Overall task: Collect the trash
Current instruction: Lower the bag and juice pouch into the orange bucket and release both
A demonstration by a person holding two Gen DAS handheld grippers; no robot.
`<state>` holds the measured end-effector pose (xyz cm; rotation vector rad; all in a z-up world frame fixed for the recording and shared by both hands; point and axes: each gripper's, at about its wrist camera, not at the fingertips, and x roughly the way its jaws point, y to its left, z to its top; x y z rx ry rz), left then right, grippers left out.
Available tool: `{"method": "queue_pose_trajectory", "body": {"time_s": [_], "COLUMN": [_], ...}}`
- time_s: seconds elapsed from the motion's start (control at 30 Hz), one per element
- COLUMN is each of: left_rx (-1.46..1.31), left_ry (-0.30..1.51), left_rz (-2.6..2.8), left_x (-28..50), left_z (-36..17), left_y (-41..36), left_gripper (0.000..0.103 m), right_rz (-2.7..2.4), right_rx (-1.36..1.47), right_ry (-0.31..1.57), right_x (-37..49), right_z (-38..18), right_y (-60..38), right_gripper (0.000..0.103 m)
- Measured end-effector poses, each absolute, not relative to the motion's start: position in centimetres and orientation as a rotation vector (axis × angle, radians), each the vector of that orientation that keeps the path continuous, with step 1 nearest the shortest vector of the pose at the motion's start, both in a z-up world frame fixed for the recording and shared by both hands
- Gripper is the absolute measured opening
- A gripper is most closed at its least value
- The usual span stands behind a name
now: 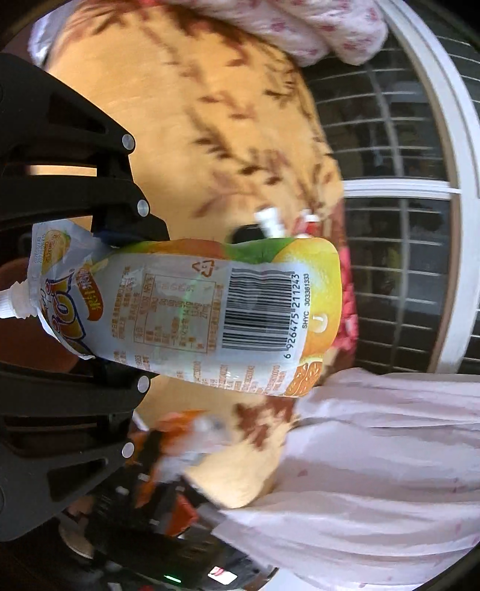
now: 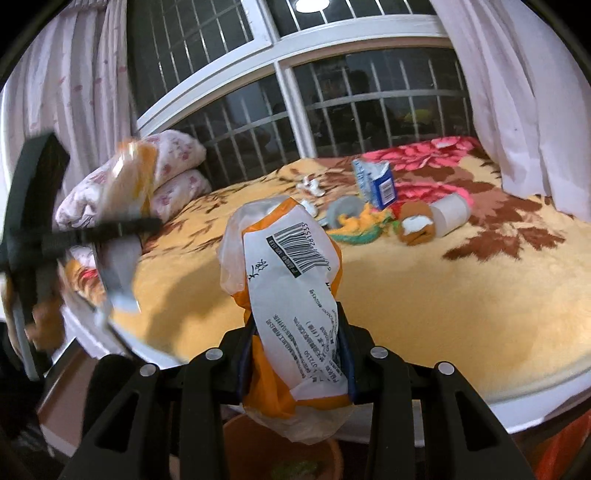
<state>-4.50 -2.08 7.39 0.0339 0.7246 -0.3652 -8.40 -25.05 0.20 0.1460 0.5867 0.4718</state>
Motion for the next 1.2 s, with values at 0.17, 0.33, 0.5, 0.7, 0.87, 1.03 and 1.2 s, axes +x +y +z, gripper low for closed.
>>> {"method": "queue_pose_trajectory", "body": {"time_s": [0.17,0.33,0.5,0.7,0.87,1.03,1.2], "left_rx": [0.048,0.031,-0.016,-0.037,-0.02,-0.01,-0.013], "left_ry": [0.801,0.927,1.121,1.289,1.36,1.394,1.403], "left_rz": [-0.403,-0.408,-0.369,-0.334,-0.311,-0.308,-0.31], "left_x": [-9.2,-11.4,-10.6,-8.2,-6.8,-6.3,-5.7], "left_z": [3.0,-2.7,-9.8,-15.5,-18.4,-19.7,-19.7], "left_y": [-1.9,-1.7,-1.7,-2.1,-2.7,-2.8,-3.7], "left_gripper": [0.04,0.04,0.04,0.04,0.04,0.04,0.04], "right_rz": [0.492,0.472,0.438,0.41,0.393,0.394,0.39], "right_rx": [0.175,0.105,0.069,0.026,-0.051,-0.079,-0.072], "right_ry": [0.707,0.835,1.032,1.186,1.298,1.378,1.413], "right_x": [-11.2,-13.8,-13.4,-11.2,-9.7,-9.3,-9.1], "right_z": [-0.6,-3.7,-8.6,-14.0,-18.7,-21.5,-22.6], "right_y": [-24.6,-23.0,-21.2,-19.0,-17.2,-16.7,-16.7], "right_gripper": [0.037,0.037,0.037,0.037,0.037,0.038,0.041]}}
